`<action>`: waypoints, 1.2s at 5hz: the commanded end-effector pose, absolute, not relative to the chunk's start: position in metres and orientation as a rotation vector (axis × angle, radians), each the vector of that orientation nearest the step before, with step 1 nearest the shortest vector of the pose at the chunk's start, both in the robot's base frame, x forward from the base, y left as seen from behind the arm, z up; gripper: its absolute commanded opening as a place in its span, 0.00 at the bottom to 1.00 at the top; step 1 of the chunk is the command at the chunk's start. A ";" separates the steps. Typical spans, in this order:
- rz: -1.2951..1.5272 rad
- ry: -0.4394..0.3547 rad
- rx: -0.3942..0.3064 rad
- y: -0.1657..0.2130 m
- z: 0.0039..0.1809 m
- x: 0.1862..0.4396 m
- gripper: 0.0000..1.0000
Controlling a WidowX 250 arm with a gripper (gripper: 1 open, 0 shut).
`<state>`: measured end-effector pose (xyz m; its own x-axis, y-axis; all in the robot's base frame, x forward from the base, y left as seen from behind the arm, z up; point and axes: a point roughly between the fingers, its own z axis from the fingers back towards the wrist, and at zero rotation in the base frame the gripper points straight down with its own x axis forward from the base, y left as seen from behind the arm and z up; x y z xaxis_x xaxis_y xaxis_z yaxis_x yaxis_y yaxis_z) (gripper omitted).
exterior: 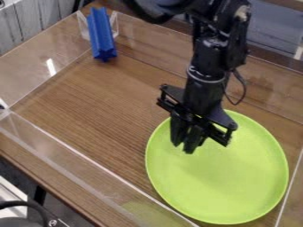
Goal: Remove the banana from inside the green plate and put it on the table
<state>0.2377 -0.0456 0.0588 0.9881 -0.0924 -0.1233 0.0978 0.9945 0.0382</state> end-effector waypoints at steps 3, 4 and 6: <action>-0.203 0.064 0.051 -0.049 0.071 0.233 0.00; -0.296 0.063 0.055 -0.057 0.072 0.234 0.00; -0.311 0.066 0.061 -0.048 0.096 0.240 0.00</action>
<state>0.2315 -0.0480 0.0808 0.9456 -0.2957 -0.1355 0.3035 0.9520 0.0405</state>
